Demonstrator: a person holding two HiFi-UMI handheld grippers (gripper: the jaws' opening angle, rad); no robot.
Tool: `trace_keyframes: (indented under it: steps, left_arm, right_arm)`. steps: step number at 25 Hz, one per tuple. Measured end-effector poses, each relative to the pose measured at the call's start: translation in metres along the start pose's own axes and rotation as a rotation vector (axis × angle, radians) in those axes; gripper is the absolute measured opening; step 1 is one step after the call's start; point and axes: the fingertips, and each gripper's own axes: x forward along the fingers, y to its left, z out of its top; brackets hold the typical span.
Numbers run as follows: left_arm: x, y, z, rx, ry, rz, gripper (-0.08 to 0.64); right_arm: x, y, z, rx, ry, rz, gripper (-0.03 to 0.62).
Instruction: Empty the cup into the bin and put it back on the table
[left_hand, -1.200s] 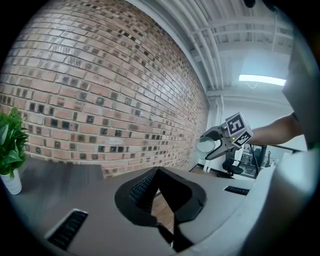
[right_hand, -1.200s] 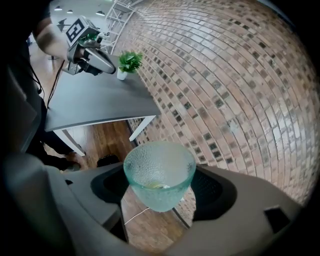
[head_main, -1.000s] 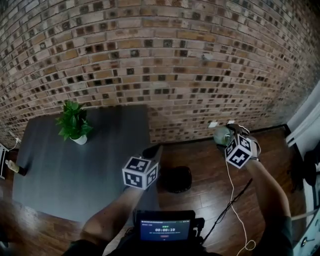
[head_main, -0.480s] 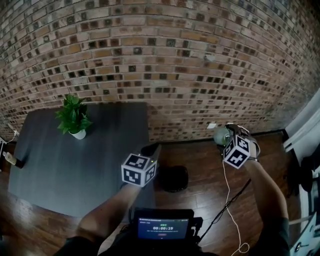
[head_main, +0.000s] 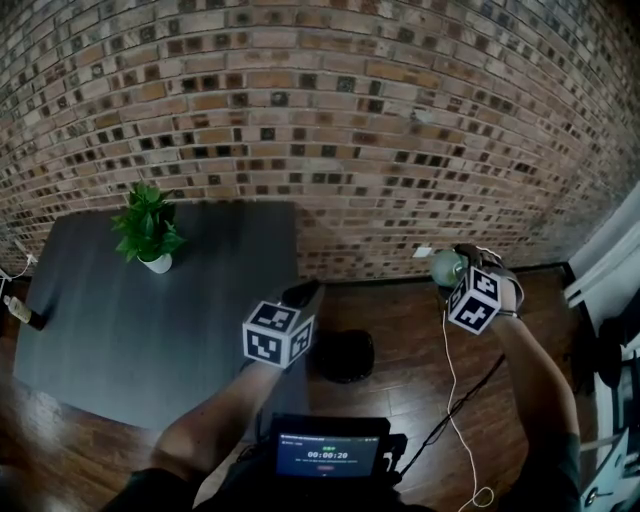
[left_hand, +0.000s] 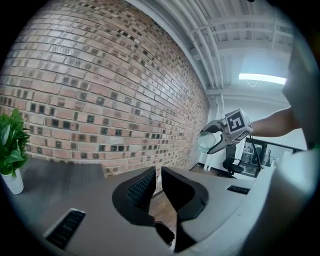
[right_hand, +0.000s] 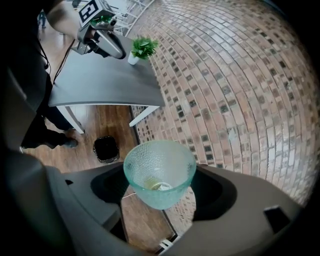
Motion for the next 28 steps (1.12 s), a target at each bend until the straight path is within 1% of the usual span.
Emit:
trace_keyframes:
  steps: [4, 7, 11, 14, 16, 23, 28]
  left_arm:
    - [-0.003, 0.000, 0.002, -0.001, -0.007, -0.011, 0.034]
    - [-0.006, 0.003, 0.002, -0.001, -0.008, -0.004, 0.034]
    - [-0.008, 0.007, 0.003, 0.008, -0.008, 0.009, 0.034]
    - [-0.009, 0.009, 0.005, -0.009, -0.014, 0.013, 0.034]
    - [-0.010, 0.009, 0.007, -0.017, -0.019, 0.009, 0.034]
    - [-0.008, 0.012, 0.014, 0.011, -0.018, 0.023, 0.034]
    - [-0.008, 0.009, 0.014, 0.016, -0.016, 0.024, 0.034]
  right_arm:
    - [-0.003, -0.001, 0.001, -0.031, 0.020, -0.003, 0.385]
    - [-0.007, -0.004, 0.005, -0.062, 0.034, -0.018, 0.385]
    - [-0.005, -0.005, 0.002, -0.069, 0.061, -0.022, 0.385]
    - [-0.013, -0.007, 0.013, -0.079, 0.053, -0.038, 0.385]
    - [-0.014, -0.006, 0.014, -0.095, 0.060, -0.039, 0.385]
    - [-0.017, -0.007, 0.009, -0.114, 0.089, -0.046, 0.385]
    - [-0.019, -0.009, 0.003, -0.150, 0.118, -0.056, 0.385]
